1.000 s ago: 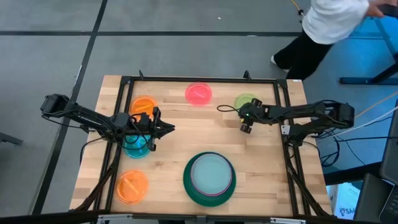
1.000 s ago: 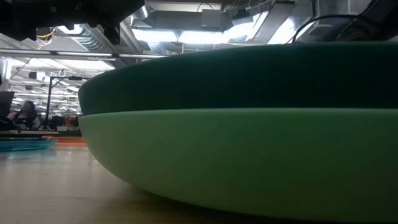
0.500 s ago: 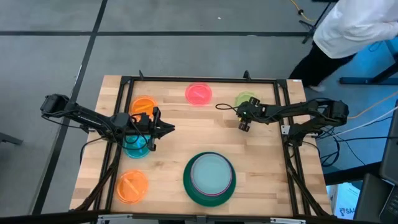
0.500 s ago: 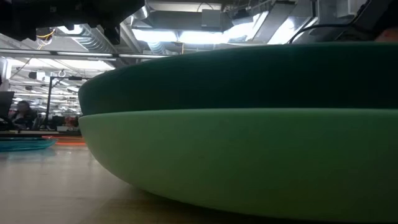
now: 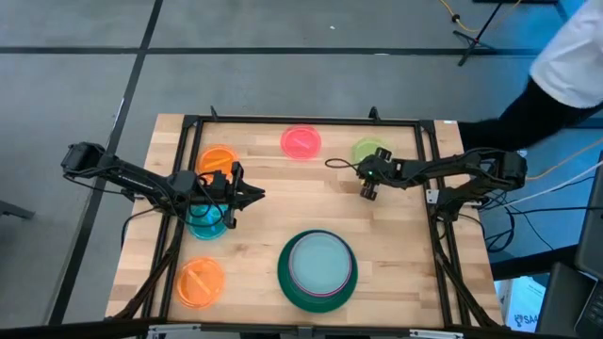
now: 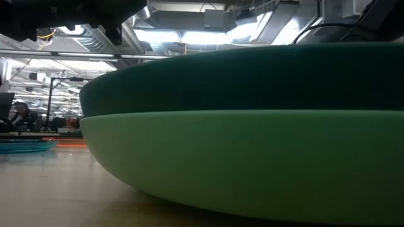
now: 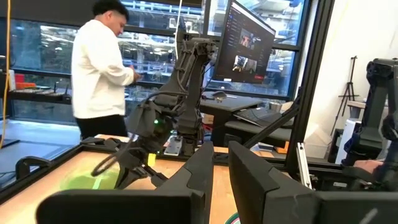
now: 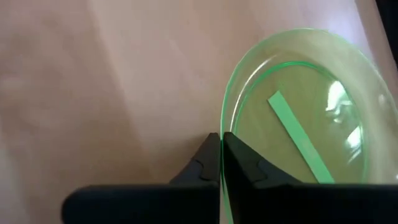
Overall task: Stack plastic plates
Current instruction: Stack the green transparent plate on top of the light blue plate
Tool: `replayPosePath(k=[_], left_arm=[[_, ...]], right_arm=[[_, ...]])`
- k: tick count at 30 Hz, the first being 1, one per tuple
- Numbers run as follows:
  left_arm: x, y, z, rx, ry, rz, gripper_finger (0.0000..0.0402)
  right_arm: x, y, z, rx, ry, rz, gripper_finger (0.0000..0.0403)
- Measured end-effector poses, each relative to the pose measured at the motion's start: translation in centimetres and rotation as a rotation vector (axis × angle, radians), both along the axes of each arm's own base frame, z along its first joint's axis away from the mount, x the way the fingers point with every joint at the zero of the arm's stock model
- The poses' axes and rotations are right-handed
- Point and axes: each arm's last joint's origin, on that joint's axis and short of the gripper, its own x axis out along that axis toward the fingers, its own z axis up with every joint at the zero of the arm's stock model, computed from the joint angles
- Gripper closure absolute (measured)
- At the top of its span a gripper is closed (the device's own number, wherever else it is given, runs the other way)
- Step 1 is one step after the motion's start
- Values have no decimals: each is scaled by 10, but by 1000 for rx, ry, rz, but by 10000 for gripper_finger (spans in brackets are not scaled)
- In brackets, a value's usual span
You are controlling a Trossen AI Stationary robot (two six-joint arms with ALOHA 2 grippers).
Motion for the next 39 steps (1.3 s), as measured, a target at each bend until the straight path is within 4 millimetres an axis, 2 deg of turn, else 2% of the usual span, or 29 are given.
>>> replayPosePath(k=[11,21,29,39], left_arm=[[0,1,0,-5,1,23,359],[0,1,0,-5,1,22,359],[0,1,0,-5,1,22,359],[0,1,0,-9,0,20,359]], right_arm=[[27,44,16,-27,-62,203,402],[55,111,53,-56,-171,443,402],[56,169,73,-35,-266,640,402],[46,219,86,107,-440,878,402]])
